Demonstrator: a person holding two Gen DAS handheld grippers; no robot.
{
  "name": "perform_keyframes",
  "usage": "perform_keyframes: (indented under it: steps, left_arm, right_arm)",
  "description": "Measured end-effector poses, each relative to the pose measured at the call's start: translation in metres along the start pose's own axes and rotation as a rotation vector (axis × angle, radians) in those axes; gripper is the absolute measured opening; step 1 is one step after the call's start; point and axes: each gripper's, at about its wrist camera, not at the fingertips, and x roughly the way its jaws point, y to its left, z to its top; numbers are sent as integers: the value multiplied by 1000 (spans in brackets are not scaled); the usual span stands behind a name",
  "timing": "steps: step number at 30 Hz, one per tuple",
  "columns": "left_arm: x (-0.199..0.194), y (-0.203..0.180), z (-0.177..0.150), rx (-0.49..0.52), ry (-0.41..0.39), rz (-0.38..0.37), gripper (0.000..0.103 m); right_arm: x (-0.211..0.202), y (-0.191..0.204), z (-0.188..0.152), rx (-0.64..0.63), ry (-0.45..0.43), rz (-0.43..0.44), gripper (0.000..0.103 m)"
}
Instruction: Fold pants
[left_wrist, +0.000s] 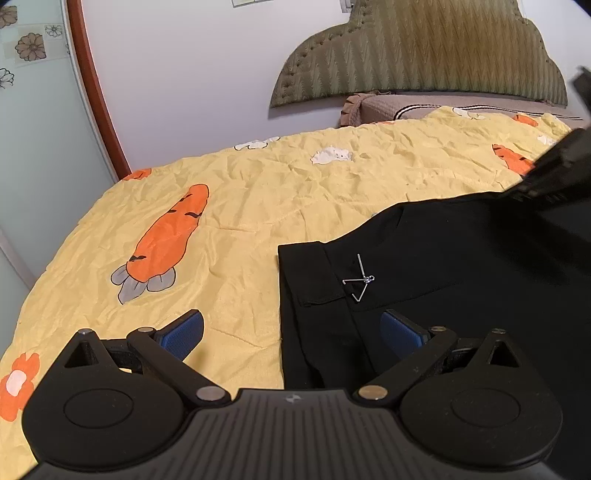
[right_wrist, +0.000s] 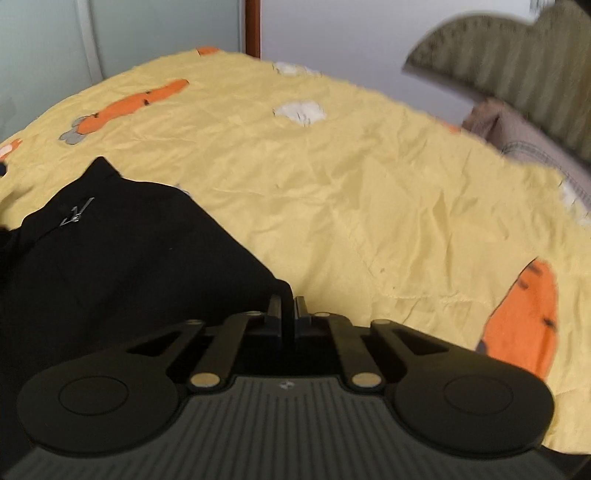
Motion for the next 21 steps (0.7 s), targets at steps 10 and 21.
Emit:
perform_keyframes:
  steps: [10,21]
  left_arm:
    - [-18,10,6,-235,32,-205,103]
    - [12,4,25,-548,187,-449,102]
  right_arm:
    - [-94,123,-67,-289,-131,-212,6]
    - [-125,203,-116,-402,-167,-271,6]
